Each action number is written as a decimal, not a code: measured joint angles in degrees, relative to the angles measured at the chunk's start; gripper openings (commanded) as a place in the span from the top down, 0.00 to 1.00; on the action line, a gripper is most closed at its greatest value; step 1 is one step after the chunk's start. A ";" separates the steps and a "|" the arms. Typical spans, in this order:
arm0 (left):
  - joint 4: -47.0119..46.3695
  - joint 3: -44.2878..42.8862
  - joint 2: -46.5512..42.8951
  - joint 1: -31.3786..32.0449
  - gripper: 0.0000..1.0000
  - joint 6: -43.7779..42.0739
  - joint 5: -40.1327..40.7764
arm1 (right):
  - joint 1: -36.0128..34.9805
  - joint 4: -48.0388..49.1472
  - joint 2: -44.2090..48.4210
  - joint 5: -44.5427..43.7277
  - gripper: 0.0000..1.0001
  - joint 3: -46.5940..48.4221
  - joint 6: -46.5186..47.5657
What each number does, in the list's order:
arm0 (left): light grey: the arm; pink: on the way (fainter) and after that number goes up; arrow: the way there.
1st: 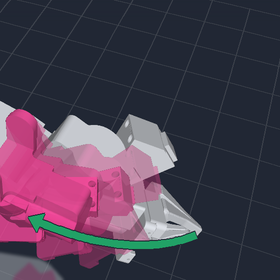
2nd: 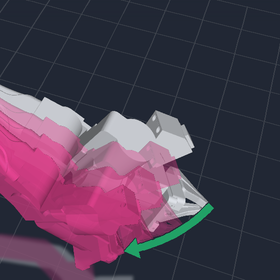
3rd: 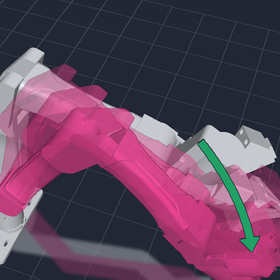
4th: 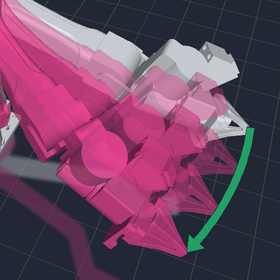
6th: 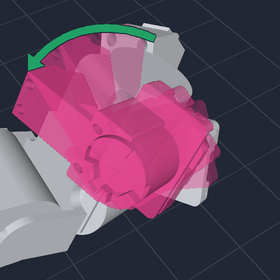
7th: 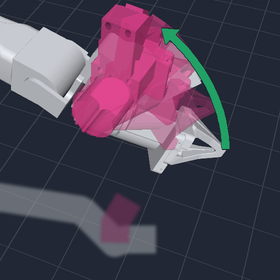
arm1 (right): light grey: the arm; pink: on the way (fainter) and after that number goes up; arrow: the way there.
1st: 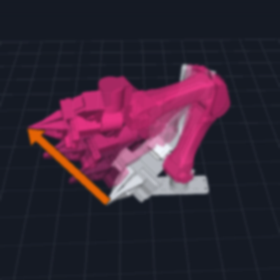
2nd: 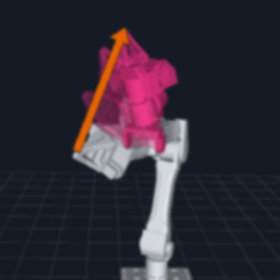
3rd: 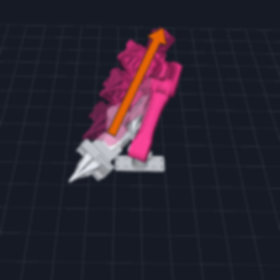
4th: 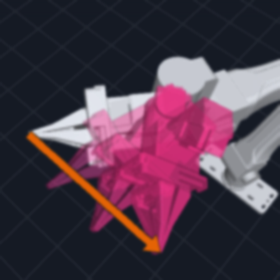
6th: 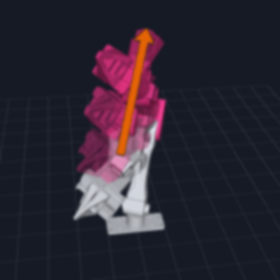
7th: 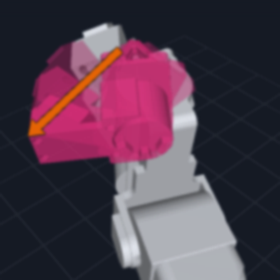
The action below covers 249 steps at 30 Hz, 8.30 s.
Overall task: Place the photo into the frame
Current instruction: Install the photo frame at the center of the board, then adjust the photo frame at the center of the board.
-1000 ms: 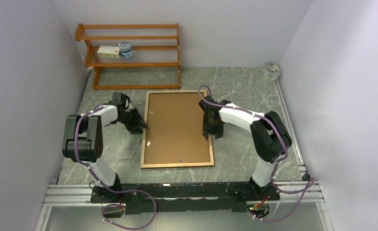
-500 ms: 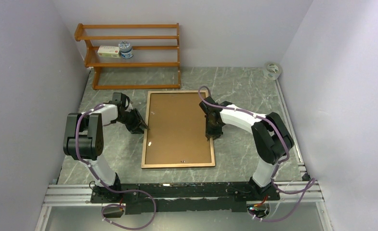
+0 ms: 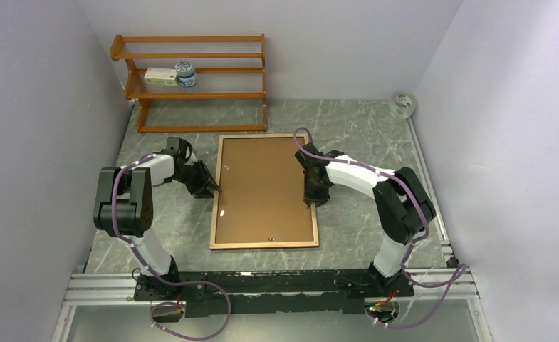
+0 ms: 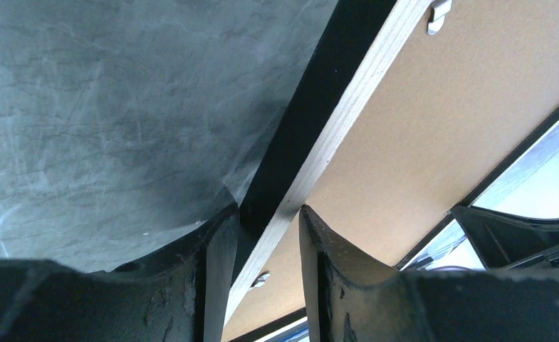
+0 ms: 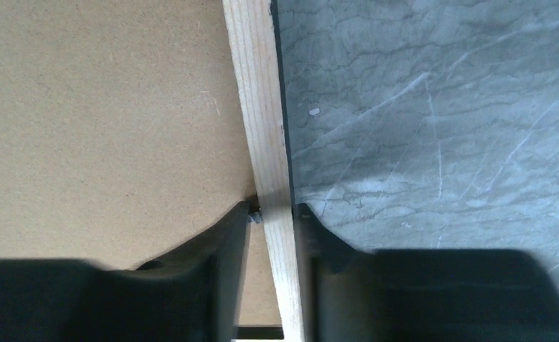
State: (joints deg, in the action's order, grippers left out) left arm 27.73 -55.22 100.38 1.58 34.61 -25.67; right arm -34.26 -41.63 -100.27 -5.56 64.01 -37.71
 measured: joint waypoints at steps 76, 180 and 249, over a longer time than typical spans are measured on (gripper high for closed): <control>-10.73 8.48 -3.50 4.52 0.80 4.13 -6.60 | -16.68 46.64 -16.87 33.94 0.69 4.70 -6.25; -0.83 -10.38 7.02 2.23 0.63 -5.05 -2.10 | -1.62 40.83 -23.23 31.12 0.55 27.67 -10.69; -13.03 -32.33 23.28 3.23 0.37 -36.98 -6.82 | 10.54 6.21 24.15 27.52 0.35 -30.51 -5.42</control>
State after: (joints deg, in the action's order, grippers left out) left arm 14.70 -87.55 123.66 4.82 -2.37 -32.49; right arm -23.73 -35.42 -76.12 21.96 33.50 -43.13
